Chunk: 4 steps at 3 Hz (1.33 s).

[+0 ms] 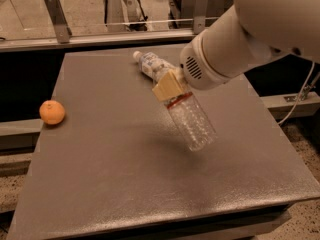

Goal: Place water bottle upright

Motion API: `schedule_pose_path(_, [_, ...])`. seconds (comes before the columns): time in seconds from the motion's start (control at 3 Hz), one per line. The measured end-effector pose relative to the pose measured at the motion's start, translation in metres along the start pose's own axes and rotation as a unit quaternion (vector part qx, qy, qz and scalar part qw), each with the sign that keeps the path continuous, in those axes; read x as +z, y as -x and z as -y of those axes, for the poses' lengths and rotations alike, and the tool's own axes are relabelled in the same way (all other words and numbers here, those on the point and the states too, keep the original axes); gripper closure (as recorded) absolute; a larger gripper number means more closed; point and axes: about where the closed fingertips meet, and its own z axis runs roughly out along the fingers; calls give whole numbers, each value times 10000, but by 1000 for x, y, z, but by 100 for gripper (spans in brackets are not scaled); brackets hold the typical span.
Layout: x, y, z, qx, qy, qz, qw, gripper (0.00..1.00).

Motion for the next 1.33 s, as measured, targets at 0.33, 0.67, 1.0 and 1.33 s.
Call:
schedule_pose_path(0.33, [-6, 29, 14, 134, 427, 1060, 9934, 100])
schedule_pose_path(0.67, [-17, 36, 0, 80, 769, 1442, 9865, 100])
schedule_pose_path(1.0, [-17, 36, 0, 79, 769, 1442, 9865, 100])
schedule_pose_path(1.33, [-17, 39, 8, 155, 871, 1816, 9794, 100])
